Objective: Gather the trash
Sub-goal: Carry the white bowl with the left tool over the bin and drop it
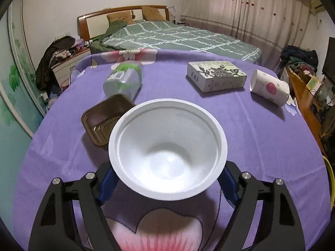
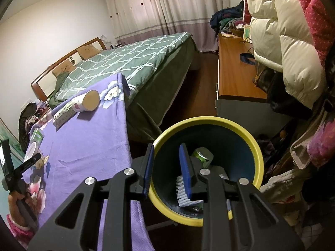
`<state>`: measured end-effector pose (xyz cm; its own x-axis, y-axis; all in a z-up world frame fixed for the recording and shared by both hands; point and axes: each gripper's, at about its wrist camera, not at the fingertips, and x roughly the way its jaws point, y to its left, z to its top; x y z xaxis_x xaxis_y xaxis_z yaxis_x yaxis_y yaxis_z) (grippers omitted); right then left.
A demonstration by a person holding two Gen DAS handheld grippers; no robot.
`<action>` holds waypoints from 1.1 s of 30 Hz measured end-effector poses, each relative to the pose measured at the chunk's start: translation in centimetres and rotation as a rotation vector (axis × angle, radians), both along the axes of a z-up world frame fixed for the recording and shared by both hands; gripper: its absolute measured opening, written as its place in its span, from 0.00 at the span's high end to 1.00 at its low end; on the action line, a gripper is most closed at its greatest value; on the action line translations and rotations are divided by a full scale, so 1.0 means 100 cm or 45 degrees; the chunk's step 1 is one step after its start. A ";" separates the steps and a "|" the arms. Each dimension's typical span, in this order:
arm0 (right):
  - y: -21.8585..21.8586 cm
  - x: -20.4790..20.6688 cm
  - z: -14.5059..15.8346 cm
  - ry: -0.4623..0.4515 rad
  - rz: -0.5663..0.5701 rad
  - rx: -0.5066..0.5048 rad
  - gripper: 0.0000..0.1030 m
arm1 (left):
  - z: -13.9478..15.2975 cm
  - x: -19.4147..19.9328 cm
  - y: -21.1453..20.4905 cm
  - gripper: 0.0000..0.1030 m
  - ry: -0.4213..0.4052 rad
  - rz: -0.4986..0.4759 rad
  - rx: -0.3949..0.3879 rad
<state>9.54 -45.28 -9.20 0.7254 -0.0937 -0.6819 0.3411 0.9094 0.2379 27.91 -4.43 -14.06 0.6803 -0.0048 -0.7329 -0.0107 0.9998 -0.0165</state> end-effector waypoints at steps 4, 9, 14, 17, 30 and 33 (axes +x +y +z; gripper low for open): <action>0.000 0.001 -0.001 -0.001 0.009 0.005 0.77 | 0.007 -0.008 -0.009 0.23 -0.035 -0.035 0.023; -0.001 0.001 -0.001 -0.003 0.021 0.010 0.77 | 0.024 -0.025 -0.032 0.23 -0.062 -0.140 0.016; -0.004 -0.002 -0.002 -0.003 0.015 0.014 0.77 | 0.039 -0.041 -0.069 0.23 -0.082 -0.273 -0.002; -0.011 -0.007 -0.003 -0.007 0.003 0.014 0.77 | 0.046 -0.048 -0.096 0.23 -0.084 -0.358 -0.019; -0.046 -0.050 -0.010 0.013 -0.112 -0.064 0.77 | 0.051 -0.082 -0.239 0.23 -0.064 -0.725 0.001; -0.056 -0.060 -0.013 0.019 -0.150 -0.066 0.77 | 0.049 -0.092 -0.279 0.23 -0.055 -0.820 0.018</action>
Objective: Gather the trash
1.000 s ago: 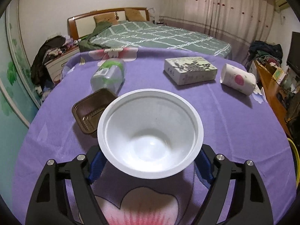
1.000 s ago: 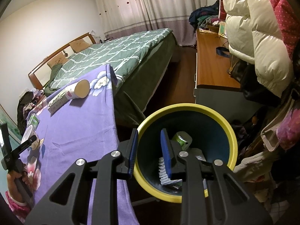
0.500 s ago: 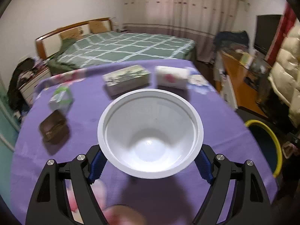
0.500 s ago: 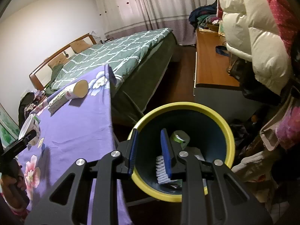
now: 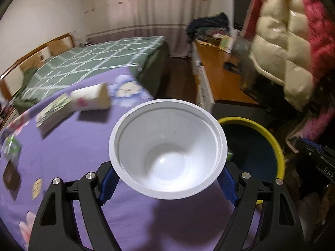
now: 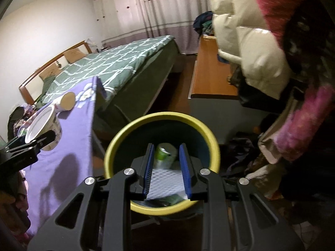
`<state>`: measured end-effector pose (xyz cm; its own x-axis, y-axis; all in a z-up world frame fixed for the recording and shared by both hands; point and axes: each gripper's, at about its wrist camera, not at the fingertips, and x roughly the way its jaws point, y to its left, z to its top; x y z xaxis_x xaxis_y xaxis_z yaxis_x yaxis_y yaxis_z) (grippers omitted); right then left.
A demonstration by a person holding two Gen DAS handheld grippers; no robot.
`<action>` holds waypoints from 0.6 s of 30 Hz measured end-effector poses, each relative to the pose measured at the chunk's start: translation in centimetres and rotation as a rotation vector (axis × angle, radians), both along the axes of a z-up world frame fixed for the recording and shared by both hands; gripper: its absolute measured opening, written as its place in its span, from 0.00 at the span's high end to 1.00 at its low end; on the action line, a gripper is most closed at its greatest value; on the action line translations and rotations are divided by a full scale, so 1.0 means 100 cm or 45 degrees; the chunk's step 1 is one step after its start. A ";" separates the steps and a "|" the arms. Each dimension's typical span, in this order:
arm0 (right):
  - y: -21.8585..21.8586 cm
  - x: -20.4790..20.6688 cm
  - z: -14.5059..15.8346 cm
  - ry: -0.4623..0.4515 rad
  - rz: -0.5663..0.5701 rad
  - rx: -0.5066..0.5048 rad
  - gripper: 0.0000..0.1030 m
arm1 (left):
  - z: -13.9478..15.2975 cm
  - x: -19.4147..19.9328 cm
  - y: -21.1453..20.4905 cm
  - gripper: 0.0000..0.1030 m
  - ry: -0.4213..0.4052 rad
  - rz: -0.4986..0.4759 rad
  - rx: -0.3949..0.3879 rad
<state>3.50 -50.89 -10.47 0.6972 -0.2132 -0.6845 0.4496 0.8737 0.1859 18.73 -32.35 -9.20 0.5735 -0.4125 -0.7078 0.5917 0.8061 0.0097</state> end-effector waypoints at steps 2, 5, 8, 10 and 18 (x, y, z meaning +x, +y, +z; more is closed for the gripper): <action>-0.007 -0.007 -0.003 0.004 -0.018 0.011 0.76 | -0.003 -0.004 -0.020 0.23 0.013 -0.043 0.005; -0.016 -0.017 -0.007 0.010 -0.050 0.018 0.74 | -0.009 -0.013 -0.050 0.23 0.036 -0.106 0.015; -0.024 -0.024 -0.009 0.012 -0.076 0.026 0.73 | -0.015 -0.018 -0.077 0.23 0.050 -0.160 0.031; -0.028 -0.027 -0.011 0.010 -0.091 0.031 0.73 | -0.019 -0.021 -0.092 0.23 0.055 -0.191 0.040; -0.033 -0.034 -0.011 0.011 -0.115 0.023 0.65 | -0.030 -0.022 -0.115 0.11 0.115 -0.204 0.051</action>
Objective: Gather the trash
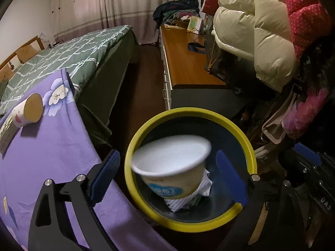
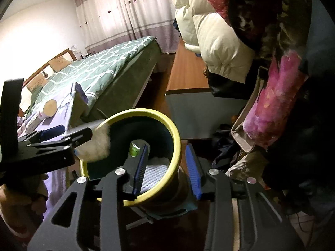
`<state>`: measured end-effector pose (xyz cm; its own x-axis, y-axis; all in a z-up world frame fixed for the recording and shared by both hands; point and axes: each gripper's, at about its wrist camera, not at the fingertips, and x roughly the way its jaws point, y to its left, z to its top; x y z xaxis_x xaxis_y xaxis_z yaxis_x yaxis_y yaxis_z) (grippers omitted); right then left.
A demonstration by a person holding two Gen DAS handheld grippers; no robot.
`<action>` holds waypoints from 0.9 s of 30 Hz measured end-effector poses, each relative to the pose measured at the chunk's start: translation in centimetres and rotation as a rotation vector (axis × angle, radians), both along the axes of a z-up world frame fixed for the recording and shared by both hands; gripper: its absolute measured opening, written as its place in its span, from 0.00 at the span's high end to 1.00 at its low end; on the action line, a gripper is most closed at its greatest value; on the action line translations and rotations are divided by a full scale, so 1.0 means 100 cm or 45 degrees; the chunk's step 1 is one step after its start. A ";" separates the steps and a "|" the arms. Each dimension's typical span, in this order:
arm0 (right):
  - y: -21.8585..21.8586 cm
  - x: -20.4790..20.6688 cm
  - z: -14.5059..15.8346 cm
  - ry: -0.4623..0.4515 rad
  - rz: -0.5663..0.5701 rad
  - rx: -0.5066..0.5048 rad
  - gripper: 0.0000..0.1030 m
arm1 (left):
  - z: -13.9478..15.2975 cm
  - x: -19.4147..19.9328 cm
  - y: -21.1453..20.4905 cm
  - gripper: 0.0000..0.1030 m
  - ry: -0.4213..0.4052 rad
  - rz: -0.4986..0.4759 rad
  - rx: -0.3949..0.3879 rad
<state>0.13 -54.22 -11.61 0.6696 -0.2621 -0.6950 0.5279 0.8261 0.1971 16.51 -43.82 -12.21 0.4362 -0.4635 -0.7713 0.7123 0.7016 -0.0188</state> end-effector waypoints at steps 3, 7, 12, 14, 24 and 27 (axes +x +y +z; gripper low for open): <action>-0.001 0.002 -0.001 -0.003 0.010 0.006 0.64 | 0.005 0.002 0.017 0.11 0.001 0.037 -0.011; 0.008 0.009 -0.001 0.002 0.047 0.009 0.64 | 0.017 0.009 0.055 0.10 -0.008 0.116 -0.051; 0.027 0.025 0.005 -0.008 0.109 0.004 0.62 | 0.034 0.019 0.108 0.08 -0.072 0.241 -0.072; 0.038 0.033 0.009 -0.014 0.145 -0.003 0.61 | 0.040 0.024 0.136 0.07 -0.102 0.309 -0.078; 0.117 0.098 0.034 -0.042 0.344 -0.061 0.59 | 0.058 0.064 0.271 0.05 -0.208 0.634 -0.080; 0.140 0.118 0.040 -0.055 0.384 -0.066 0.56 | 0.056 0.081 0.304 0.05 -0.208 0.704 -0.080</action>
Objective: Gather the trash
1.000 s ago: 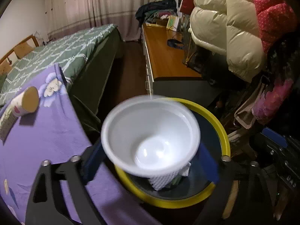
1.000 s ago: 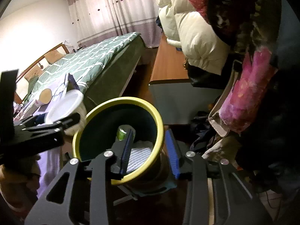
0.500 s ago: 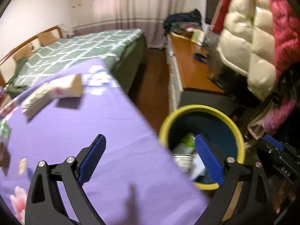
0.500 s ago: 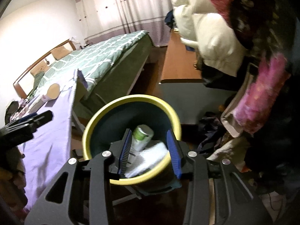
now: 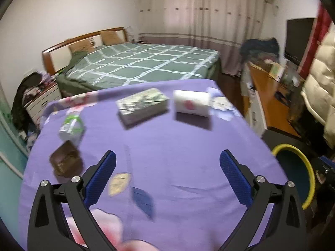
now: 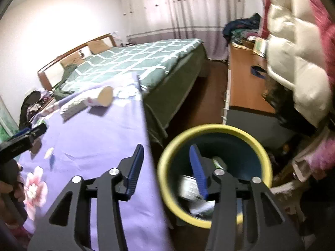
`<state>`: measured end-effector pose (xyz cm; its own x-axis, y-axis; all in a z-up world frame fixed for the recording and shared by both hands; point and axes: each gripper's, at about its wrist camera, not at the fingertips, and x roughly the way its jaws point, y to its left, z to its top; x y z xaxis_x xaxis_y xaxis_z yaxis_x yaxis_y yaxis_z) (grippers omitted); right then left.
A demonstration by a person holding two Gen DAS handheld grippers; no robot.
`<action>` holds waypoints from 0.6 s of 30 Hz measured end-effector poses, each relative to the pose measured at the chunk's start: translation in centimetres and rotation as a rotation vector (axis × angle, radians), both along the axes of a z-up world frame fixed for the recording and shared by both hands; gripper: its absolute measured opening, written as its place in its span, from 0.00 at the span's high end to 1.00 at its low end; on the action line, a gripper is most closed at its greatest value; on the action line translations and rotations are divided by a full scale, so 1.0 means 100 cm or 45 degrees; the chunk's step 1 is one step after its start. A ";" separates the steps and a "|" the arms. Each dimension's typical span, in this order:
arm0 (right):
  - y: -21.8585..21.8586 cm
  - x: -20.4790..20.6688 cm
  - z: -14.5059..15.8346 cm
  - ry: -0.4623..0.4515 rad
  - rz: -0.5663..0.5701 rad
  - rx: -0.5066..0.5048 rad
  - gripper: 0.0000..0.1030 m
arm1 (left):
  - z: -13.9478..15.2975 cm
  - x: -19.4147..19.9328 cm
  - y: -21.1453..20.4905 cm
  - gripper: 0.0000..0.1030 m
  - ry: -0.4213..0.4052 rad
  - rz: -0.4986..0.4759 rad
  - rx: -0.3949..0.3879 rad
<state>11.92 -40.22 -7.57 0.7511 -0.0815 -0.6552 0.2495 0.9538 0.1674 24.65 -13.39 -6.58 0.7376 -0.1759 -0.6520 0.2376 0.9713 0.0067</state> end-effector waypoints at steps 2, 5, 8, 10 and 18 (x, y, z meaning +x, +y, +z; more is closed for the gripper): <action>0.018 0.019 0.005 -0.009 0.028 0.003 0.56 | -0.003 0.012 0.015 0.05 -0.008 0.039 0.007; 0.042 0.044 0.011 -0.022 0.054 0.001 0.55 | -0.007 0.029 0.032 0.05 -0.021 0.087 0.016; 0.064 0.069 0.017 -0.032 0.068 0.004 0.53 | -0.009 0.046 0.043 0.05 -0.023 0.103 0.010; 0.076 0.085 0.019 -0.033 0.075 -0.001 0.52 | -0.010 0.056 0.049 0.05 -0.029 0.112 0.016; 0.120 0.156 0.014 -0.013 0.053 -0.026 0.36 | -0.008 0.079 0.073 0.05 -0.015 0.127 0.006</action>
